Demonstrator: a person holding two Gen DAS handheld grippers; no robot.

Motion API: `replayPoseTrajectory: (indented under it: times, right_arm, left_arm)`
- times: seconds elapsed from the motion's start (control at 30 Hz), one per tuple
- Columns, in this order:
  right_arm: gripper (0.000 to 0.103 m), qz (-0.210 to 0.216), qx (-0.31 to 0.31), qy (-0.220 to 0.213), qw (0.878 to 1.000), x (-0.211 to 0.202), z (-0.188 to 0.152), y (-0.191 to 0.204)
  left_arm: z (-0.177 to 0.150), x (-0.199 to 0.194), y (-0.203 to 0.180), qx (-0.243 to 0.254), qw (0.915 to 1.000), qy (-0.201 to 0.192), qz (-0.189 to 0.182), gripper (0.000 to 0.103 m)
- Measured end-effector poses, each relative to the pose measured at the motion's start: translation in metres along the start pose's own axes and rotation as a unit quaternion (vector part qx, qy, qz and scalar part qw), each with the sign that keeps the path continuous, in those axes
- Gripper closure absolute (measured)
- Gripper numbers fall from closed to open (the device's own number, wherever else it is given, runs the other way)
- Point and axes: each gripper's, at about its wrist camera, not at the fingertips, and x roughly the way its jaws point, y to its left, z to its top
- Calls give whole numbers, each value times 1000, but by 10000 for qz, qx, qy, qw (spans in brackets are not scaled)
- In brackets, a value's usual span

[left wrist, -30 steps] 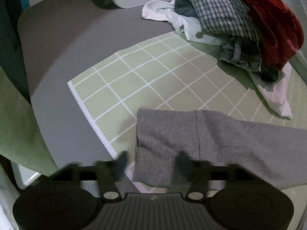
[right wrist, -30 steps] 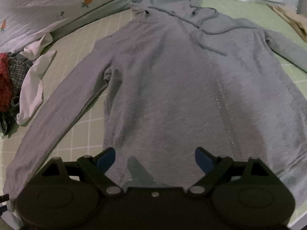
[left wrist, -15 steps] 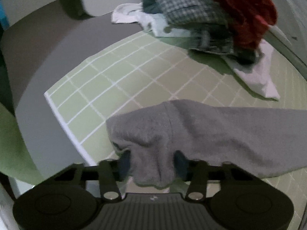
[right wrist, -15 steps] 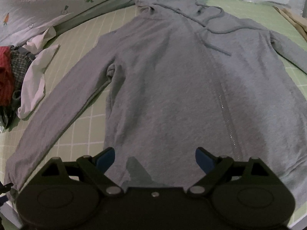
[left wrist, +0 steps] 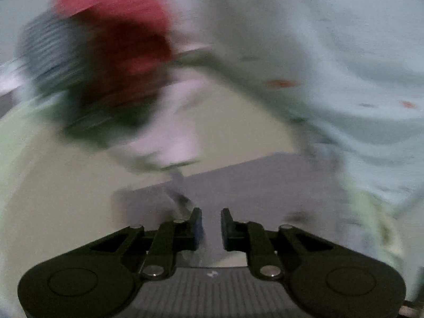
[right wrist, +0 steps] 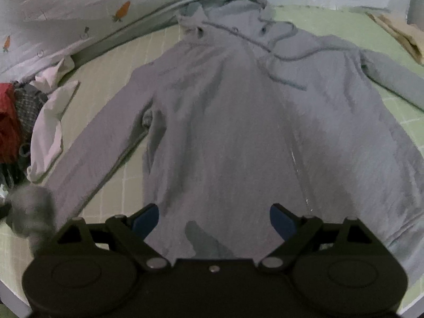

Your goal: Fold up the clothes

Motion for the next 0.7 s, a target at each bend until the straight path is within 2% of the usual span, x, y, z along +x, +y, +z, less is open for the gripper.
replayPoseTrajectory:
  times: [0.03, 0.07, 0.1, 0.27, 0.43, 0.6, 0.7]
  right_arm:
    - [7, -8, -19, -57, 10000, -1, 0, 1]
    - [5, -9, -61, -117, 9999, -3, 0, 4]
    - [3, 4, -148, -181, 9997, -4, 0, 8]
    - [0, 128, -791, -474, 9957, -9, -4, 34]
    - [0, 493, -1366, -359, 9888, 5, -4, 73]
    - [2, 681, -1854, -180, 9801, 29, -1, 120]
    - [9, 964, -2094, -191, 9729, 40, 0, 146]
  left_arm:
    - [2, -2, -7, 110, 9999, -51, -95, 58]
    - [3, -4, -15, 221, 9995, -103, -189, 26]
    - [5, -6, -22, 331, 9989, -154, -284, 9]
    - [13, -16, -60, 880, 9924, -411, -755, 8]
    - [7, -21, -14, 402, 9984, -338, -196, 8]
    - [1, -25, 32, -86, 9989, -260, 371, 7]
    - [-7, -31, 52, -281, 9978, -247, 544, 7]
